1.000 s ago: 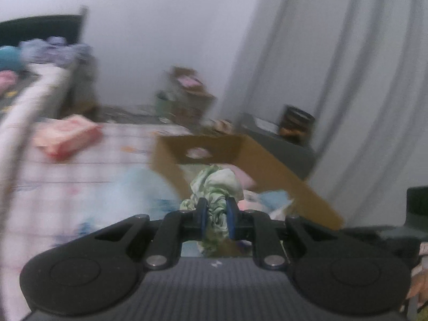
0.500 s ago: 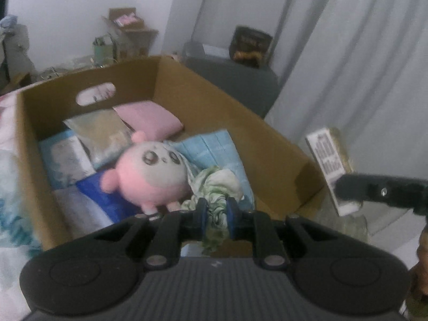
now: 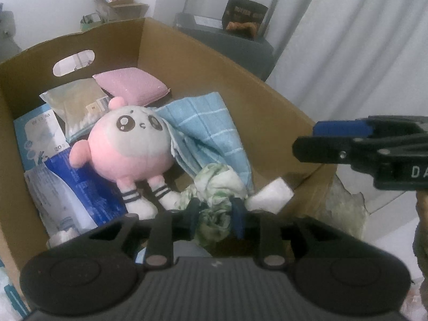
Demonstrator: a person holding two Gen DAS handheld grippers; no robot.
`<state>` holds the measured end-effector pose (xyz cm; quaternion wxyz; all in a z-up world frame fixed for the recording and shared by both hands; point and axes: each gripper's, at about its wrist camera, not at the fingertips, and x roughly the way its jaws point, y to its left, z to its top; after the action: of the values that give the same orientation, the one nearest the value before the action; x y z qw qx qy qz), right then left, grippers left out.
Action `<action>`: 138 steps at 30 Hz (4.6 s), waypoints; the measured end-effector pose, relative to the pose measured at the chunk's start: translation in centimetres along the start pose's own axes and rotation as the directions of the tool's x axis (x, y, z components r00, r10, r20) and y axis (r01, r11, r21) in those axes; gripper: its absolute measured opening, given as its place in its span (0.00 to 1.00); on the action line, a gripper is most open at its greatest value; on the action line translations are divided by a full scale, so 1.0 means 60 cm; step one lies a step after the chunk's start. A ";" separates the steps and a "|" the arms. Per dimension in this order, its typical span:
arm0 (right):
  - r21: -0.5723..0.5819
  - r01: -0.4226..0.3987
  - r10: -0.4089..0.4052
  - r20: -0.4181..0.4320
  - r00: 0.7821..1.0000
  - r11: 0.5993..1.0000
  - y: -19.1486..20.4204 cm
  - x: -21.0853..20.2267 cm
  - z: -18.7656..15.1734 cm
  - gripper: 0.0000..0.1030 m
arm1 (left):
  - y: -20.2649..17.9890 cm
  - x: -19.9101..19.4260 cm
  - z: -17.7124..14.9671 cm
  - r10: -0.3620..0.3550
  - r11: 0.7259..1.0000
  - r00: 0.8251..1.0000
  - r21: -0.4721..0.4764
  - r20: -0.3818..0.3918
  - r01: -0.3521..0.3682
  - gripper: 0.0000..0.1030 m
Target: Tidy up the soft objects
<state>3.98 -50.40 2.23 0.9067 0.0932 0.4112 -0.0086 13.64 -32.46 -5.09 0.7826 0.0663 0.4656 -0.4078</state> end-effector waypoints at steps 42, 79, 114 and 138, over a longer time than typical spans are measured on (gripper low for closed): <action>0.203 -0.178 0.131 0.223 0.966 0.963 0.140 -0.090 -0.106 0.99 | 0.082 -0.339 -0.218 0.399 0.890 0.868 -0.353 0.294 -0.290 1.00; 0.076 -0.105 0.103 0.023 0.994 0.992 0.229 -0.059 -0.145 0.99 | 0.081 -0.311 -0.265 0.529 0.749 0.849 -0.462 -0.015 -0.475 0.99; 0.008 -0.105 0.105 -0.085 0.991 0.994 0.262 -0.007 -0.157 0.99 | 0.064 -0.296 -0.248 0.535 0.767 0.843 -0.391 -0.048 -0.509 0.96; 0.013 -0.103 0.104 -0.087 0.991 0.995 0.261 -0.006 -0.158 0.99 | 0.062 -0.295 -0.246 0.540 0.765 0.841 -0.389 -0.046 -0.513 0.95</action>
<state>-1.88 -33.38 -1.09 0.8866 0.1185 0.4452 0.0408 2.14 -12.70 -0.49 0.8781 0.0245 0.4721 -0.0739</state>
